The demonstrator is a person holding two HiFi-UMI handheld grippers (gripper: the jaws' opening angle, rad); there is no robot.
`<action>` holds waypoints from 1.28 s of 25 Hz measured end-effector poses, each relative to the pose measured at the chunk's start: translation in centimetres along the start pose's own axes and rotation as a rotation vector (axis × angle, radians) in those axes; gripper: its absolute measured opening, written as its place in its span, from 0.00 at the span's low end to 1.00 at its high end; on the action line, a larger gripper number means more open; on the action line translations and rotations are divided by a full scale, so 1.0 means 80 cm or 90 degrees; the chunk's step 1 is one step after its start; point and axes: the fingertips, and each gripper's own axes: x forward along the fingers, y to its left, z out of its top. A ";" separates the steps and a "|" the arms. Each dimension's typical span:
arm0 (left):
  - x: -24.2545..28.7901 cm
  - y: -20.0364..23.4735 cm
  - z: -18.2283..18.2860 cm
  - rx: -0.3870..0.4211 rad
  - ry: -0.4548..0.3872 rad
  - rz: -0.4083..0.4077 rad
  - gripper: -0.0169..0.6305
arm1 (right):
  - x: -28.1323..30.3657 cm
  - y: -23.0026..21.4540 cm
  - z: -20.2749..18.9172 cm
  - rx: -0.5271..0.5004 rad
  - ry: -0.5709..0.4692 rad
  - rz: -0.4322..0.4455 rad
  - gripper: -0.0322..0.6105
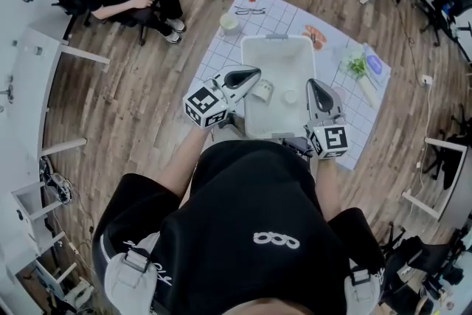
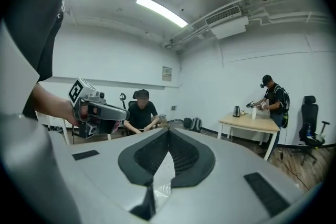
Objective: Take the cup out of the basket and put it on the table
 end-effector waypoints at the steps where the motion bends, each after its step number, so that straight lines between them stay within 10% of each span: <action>1: -0.001 0.001 0.000 -0.001 -0.001 0.002 0.04 | 0.001 0.000 -0.001 0.000 0.003 0.003 0.09; 16: -0.007 0.026 -0.001 -0.004 -0.016 0.052 0.04 | 0.017 -0.008 -0.034 0.001 0.054 0.027 0.09; 32: -0.030 0.037 -0.018 -0.022 -0.024 0.103 0.04 | 0.091 0.066 -0.176 -0.041 0.302 0.260 0.14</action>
